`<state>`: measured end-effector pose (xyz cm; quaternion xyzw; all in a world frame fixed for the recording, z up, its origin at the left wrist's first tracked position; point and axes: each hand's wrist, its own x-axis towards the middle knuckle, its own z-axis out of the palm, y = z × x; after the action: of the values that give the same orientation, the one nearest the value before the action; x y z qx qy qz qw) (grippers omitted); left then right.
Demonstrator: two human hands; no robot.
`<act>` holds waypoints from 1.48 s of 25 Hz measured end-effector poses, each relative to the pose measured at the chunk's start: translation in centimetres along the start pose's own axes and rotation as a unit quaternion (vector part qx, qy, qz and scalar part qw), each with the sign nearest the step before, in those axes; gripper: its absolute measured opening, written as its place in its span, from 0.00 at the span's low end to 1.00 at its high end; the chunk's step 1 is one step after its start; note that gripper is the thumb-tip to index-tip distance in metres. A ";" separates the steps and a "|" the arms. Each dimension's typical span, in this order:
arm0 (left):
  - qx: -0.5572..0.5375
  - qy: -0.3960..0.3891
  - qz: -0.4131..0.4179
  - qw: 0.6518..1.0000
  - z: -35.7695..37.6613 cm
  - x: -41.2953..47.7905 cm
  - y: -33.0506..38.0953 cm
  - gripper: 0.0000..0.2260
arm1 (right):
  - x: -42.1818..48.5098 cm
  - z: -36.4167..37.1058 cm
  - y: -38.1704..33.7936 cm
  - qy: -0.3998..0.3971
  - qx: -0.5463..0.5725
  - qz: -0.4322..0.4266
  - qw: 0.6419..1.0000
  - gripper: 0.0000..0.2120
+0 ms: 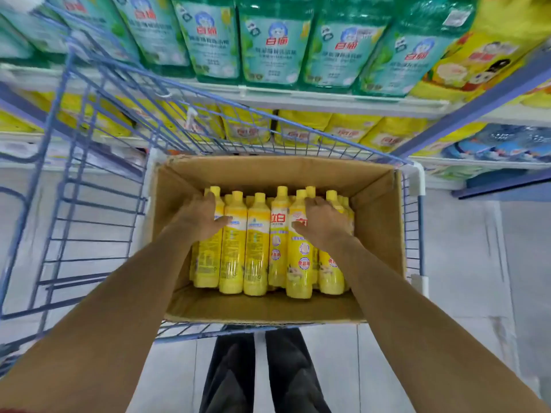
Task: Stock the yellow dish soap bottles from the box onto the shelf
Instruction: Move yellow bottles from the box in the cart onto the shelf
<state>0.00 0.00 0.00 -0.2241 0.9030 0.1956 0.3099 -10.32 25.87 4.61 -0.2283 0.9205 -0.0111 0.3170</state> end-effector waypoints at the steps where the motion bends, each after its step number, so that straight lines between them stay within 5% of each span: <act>1: -0.032 -0.003 -0.009 0.999 0.6 0.7 -0.3 0.32 | 0.5 0.4 0.0 0.004 0.014 0.018 1.000 0.28; 10: -0.258 0.029 -0.133 0.956 3.3 1.9 -1.4 0.28 | 2.8 1.7 0.4 0.023 0.220 0.122 0.968 0.36; 20: -0.393 0.016 -0.115 0.912 2.4 0.0 -2.1 0.31 | 2.1 2.3 0.1 0.011 0.306 0.141 0.942 0.35; 28: -0.438 0.134 -0.014 0.889 -5.4 -4.5 -0.3 0.27 | -1.1 -5.2 -1.0 0.099 0.310 0.065 0.943 0.35; 32: -0.488 0.196 0.047 0.849 -12.0 -7.2 2.5 0.21 | -3.6 -11.9 -3.5 0.194 0.339 -0.003 0.921 0.36; 37: -0.473 0.205 0.148 0.844 -22.3 -12.2 5.9 0.25 | -8.2 -22.4 -6.8 0.269 0.358 -0.095 0.889 0.32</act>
<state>-5.01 -2.69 25.50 -0.2417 0.7664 0.5923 -0.0584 -15.02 20.53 28.36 -0.1744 0.8780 -0.4307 0.1149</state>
